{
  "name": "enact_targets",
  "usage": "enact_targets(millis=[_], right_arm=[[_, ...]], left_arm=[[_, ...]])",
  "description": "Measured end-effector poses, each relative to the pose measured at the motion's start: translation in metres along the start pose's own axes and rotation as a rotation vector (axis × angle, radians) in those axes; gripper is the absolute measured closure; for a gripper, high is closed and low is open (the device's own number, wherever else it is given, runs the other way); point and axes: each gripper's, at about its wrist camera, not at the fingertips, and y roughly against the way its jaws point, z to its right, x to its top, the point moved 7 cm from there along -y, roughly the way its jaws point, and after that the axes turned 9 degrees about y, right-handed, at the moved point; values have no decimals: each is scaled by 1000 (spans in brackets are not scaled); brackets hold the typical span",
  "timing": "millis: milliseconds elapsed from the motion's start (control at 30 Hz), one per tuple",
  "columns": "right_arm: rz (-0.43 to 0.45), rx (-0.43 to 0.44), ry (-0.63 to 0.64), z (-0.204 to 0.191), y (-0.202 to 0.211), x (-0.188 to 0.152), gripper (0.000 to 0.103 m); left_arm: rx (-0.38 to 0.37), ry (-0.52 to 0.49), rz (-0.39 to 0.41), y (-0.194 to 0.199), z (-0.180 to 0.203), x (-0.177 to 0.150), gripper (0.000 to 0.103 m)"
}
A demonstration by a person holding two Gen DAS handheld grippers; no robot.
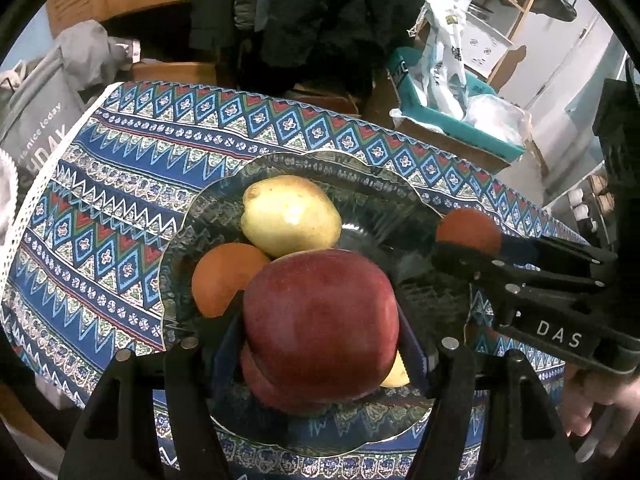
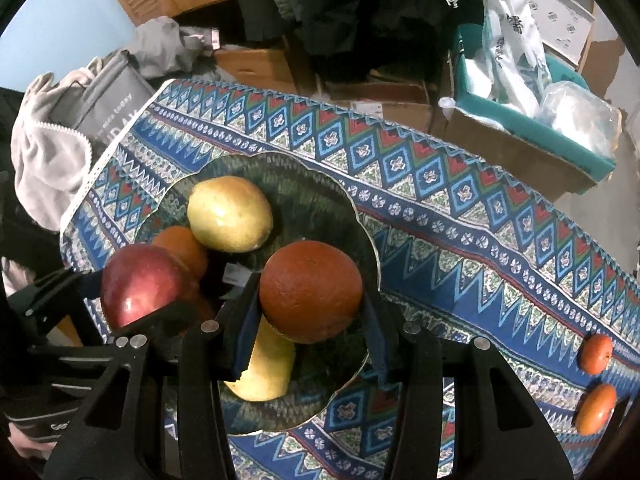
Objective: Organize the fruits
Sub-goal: 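Lower the apple into the bowl and open the left tool while the right tool releases the orange there, then withdraw both tools from the bowl toward the remaining oranges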
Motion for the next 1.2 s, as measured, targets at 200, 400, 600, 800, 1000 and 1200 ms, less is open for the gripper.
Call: enact_targets(millis=[200,400,600,800,1000,1200], right_arm=[[2,8,-6,0,0,1,51],[35,17,-4,-2,10,8,47],[55,-13,-9,2,24,10,47],[86,-43,-25,12,43,7,47],[118,-87,-23,19,66,1,43],[130,-145,-15,31,85,-12,42]], left_arm=[[32,-8,19,2,-3,2,23],[35,-12,18,5,-2,0,23],[22,-6,24,11,0,1,23],[15,-37,62,26,13,5,23],[21,-82,88,36,28,4,23],[12,-109,103,44,42,3,23]])
